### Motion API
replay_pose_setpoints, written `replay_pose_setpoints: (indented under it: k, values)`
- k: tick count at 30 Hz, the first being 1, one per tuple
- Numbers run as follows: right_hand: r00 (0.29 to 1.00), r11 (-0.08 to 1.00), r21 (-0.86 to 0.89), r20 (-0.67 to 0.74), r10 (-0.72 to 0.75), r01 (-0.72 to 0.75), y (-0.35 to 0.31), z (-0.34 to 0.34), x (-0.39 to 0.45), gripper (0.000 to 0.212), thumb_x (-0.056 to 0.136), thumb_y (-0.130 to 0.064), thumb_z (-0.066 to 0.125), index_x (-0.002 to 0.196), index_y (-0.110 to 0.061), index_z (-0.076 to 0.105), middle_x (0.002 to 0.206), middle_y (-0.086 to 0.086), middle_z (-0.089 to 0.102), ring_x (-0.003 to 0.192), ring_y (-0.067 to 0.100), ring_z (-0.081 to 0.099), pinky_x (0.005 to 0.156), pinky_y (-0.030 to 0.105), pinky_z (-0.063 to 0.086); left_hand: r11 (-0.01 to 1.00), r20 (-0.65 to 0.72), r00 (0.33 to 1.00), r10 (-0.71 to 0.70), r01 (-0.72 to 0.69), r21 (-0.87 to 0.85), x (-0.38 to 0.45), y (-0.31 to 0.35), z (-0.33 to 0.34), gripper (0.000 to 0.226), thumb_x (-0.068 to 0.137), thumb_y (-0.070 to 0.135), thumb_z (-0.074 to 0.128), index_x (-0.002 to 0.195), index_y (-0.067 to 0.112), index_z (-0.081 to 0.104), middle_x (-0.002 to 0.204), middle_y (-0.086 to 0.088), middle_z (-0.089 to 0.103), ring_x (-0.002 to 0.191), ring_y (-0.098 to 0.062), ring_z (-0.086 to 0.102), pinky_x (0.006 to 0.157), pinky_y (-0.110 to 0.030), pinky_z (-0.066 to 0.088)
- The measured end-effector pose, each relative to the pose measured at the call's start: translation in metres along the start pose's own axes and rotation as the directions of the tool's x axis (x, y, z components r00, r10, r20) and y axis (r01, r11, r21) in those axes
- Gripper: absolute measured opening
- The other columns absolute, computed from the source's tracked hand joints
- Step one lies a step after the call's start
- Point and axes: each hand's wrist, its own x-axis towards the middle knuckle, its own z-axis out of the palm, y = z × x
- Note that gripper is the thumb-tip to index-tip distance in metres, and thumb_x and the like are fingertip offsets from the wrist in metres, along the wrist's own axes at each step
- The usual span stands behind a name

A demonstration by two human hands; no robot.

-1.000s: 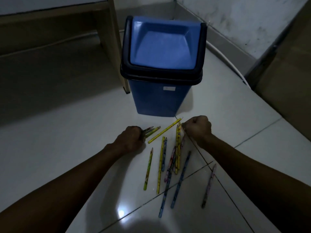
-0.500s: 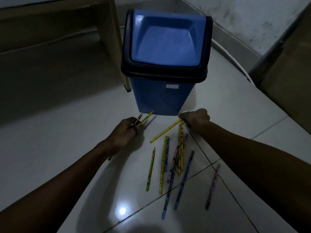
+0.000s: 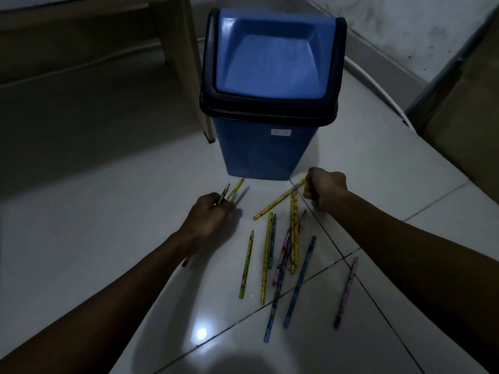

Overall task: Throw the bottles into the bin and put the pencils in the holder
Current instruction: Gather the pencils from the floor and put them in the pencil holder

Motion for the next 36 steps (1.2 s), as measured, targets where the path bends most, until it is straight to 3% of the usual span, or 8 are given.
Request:
replay_pose_setpoints:
  k: [4,6,15,20,24,29,31,36]
  values:
    - [0.992,0.977,0.211,0.127,0.003,-0.030,0.006,-0.008,-0.009,0.019,0.081,-0.015,0.050,0.078,-0.001,0.062,0.078,0.016,0.075,0.065,0.027,0.072,0.060,0.031,0.057,0.975,-0.027,0.998,-0.049,0.053,0.216,-0.011,-0.011,0.017,0.026,0.079,0.035,0.069,0.085,0.010,0.069,0.080,-0.008,0.070,0.070,-0.020,0.067,0.060,-0.033,0.058]
    - [0.985,0.945,0.320,0.171,0.016,-0.071,0.009,-0.014,-0.012,0.017,0.085,-0.017,0.045,0.078,-0.006,0.056,0.083,0.013,0.074,0.070,0.026,0.072,0.070,0.032,0.057,0.959,-0.035,0.998,-0.045,0.052,0.279,-0.020,-0.015,0.031,0.031,0.078,0.038,0.071,0.085,0.009,0.067,0.076,-0.005,0.066,0.068,-0.016,0.064,0.056,-0.027,0.053]
    - [0.968,0.798,0.555,0.207,0.139,-0.233,0.024,-0.040,-0.012,0.032,0.095,-0.021,0.044,0.064,-0.014,0.041,0.047,0.003,0.046,0.046,0.020,0.054,0.053,0.024,0.047,0.892,-0.013,0.999,-0.032,0.034,0.450,-0.020,-0.019,0.048,0.035,0.074,0.038,0.063,0.093,0.009,0.060,0.095,-0.013,0.066,0.086,-0.030,0.065,0.075,-0.039,0.057]
    - [0.951,0.927,0.295,0.270,0.152,-0.232,0.027,-0.042,-0.012,0.026,0.095,-0.021,0.054,0.071,-0.015,0.043,0.051,-0.001,0.032,0.031,0.011,0.031,0.033,0.014,0.022,0.922,0.056,0.998,0.011,-0.031,0.386,-0.014,-0.010,0.042,0.034,0.096,0.036,0.043,0.096,0.007,0.061,0.094,-0.012,0.064,0.082,-0.024,0.060,0.062,-0.030,0.043]
    - [0.983,0.993,-0.114,0.181,-0.006,0.027,0.030,-0.031,-0.012,0.026,0.084,-0.012,0.070,0.065,-0.009,0.052,0.054,0.008,0.044,0.031,0.013,0.034,0.035,0.016,0.027,0.994,0.041,0.999,0.005,-0.010,0.105,-0.016,-0.003,0.039,0.027,0.098,0.026,0.038,0.085,0.009,0.055,0.079,-0.010,0.059,0.073,-0.025,0.056,0.069,-0.040,0.050]
    - [0.977,0.909,-0.358,0.059,-0.205,0.212,0.034,-0.011,-0.003,0.042,0.067,-0.025,0.084,0.094,0.002,0.066,0.088,0.014,0.067,0.073,0.025,0.064,0.054,0.025,0.049,0.973,0.026,0.996,-0.084,0.088,-0.214,-0.028,0.004,0.034,0.018,0.098,0.018,0.041,0.093,0.007,0.054,0.061,-0.008,0.050,0.044,-0.017,0.043,0.036,-0.020,0.035]
    - [0.973,0.884,-0.409,0.048,-0.227,0.227,0.035,-0.005,-0.001,0.050,0.064,-0.032,0.086,0.097,0.000,0.067,0.093,0.014,0.069,0.085,0.028,0.067,0.068,0.031,0.055,0.950,0.039,0.992,-0.119,0.125,-0.287,-0.033,0.006,0.031,0.020,0.100,0.015,0.038,0.089,0.007,0.054,0.061,-0.009,0.050,0.040,-0.017,0.047,0.032,-0.018,0.036]
    - [0.978,0.869,-0.449,0.066,-0.197,0.206,0.035,0.001,0.000,0.055,0.063,-0.030,0.088,0.100,0.002,0.064,0.097,0.014,0.068,0.089,0.028,0.066,0.066,0.029,0.049,0.883,0.100,0.983,-0.155,0.183,-0.431,-0.037,0.005,0.028,0.024,0.100,0.010,0.034,0.083,0.009,0.050,0.058,-0.009,0.046,0.036,-0.015,0.047,0.035,-0.020,0.040]
